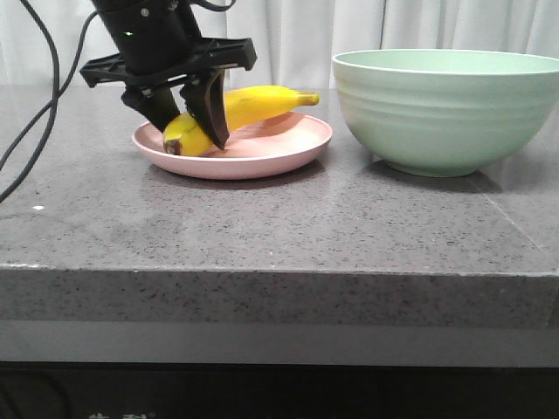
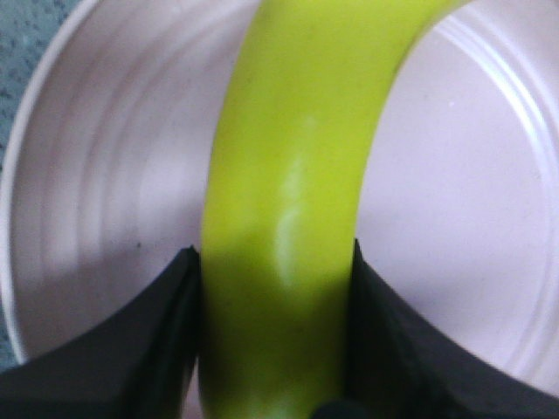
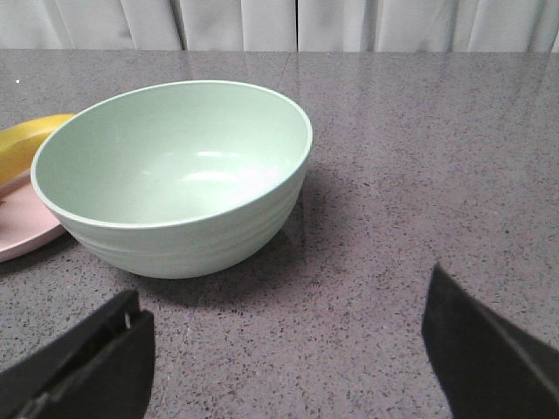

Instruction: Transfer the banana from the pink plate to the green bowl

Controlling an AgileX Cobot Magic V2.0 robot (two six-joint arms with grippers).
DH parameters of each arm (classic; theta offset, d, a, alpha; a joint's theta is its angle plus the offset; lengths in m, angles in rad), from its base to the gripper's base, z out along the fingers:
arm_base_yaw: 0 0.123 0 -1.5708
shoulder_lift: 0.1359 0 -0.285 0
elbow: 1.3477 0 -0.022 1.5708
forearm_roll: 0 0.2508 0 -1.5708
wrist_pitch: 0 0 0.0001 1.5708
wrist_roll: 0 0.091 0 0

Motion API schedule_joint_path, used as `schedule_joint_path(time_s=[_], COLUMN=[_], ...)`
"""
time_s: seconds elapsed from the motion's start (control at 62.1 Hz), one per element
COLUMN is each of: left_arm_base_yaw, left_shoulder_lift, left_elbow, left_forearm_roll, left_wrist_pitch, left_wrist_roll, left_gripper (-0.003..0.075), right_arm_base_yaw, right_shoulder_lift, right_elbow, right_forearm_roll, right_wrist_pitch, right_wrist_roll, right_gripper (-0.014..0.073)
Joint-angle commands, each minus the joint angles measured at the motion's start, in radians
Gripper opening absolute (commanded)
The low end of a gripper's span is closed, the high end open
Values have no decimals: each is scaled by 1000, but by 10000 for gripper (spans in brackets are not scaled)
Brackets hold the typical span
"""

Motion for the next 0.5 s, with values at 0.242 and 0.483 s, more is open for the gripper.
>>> schedule_joint_path(time_s=[0.242, 0.483], left_arm_base_yaw=[-28, -164], left_shoulder_lift=[-252, -358], left_elbow=[-42, 32], left_forearm_roll=[1, 8], left_wrist_pitch=[-24, 0], left_wrist_roll=[19, 48], left_gripper=[43, 43], right_arm_base_yaw=[-3, 50], right_shoulder_lift=[43, 199], right_elbow=[-40, -100], right_forearm_roll=[308, 765], right_wrist_pitch=[-49, 33], right_wrist_roll=[-10, -152], right_gripper=[633, 633])
